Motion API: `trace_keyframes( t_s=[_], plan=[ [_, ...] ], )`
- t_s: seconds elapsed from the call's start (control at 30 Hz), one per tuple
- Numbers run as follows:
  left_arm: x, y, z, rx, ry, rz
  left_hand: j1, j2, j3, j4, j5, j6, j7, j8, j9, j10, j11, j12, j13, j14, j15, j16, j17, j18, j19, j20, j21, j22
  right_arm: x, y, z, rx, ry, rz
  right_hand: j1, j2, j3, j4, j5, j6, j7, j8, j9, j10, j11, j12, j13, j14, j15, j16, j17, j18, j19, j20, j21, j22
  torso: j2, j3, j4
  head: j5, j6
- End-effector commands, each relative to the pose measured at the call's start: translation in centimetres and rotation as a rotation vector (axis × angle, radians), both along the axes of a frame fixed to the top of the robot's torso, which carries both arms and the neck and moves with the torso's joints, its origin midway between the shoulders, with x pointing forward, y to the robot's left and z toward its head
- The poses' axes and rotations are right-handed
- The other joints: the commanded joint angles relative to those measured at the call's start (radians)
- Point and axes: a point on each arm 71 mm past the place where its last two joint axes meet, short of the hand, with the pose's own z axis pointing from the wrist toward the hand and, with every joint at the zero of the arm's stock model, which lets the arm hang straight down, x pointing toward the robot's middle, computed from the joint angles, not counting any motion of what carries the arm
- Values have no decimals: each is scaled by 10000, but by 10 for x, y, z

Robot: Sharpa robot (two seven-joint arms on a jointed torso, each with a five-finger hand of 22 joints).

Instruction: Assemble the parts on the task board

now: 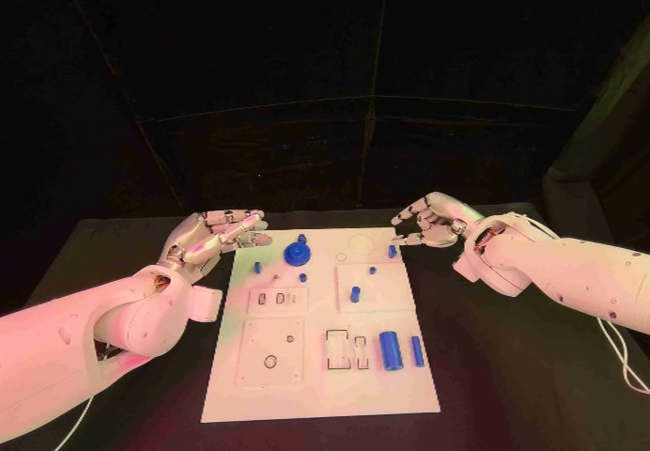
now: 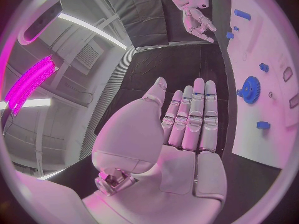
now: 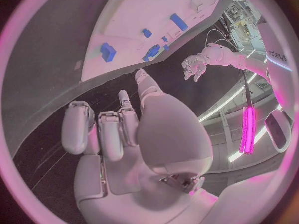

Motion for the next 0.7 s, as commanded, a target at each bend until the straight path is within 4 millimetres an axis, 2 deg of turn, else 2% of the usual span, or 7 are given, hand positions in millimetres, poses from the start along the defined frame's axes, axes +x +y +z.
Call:
trace_keyframes(
  t_s=[0.03,0.23,0.47,0.7],
  plan=[
    [0,-1,1,-55,-99,-121,-10,92,-1,-78,-59,77,5,-44,9,45,-31,-19,1,50,-15,-46,17,83,97,8,-49,-9,-1,-2,-9,481,327,118,106,20,0,-80,34,-10,28,12,-13,34,18,-75,1114,738,-8,-34,1154,-25,-66,-28,-56,-21,-6,-26,30,-35,-48],
    [1,0,1,-43,-101,-92,-10,92,-1,-78,-59,77,5,-44,9,45,-31,-19,1,50,-15,-46,17,83,97,8,-49,-9,-1,-5,-27,445,619,-9,171,40,-3,-162,51,-41,34,9,-16,18,22,-103,1093,737,-4,-38,1149,-21,-74,-26,-66,-39,-1,-17,44,-24,-108],
    [3,2,0,-17,-100,-36,-9,92,-2,-81,-59,78,4,-44,8,47,-32,-20,1,51,-16,-47,17,83,99,7,-49,-10,3,-10,-33,386,570,-210,202,69,-6,-218,85,-107,50,-5,-25,0,32,-134,1070,740,2,-36,1161,-18,-84,-23,-77,-58,-13,-47,56,-23,-133],
    [3,2,-1,-4,-89,-23,-8,91,-3,-85,-60,79,2,-45,8,49,-34,-21,1,54,-17,-50,18,82,102,5,-49,-10,7,-11,-37,280,704,-251,233,107,7,-257,91,-124,53,2,-23,8,36,-120,1081,745,5,-29,1183,-21,-77,-19,-74,-49,-8,-46,55,-9,-160]
  ],
)
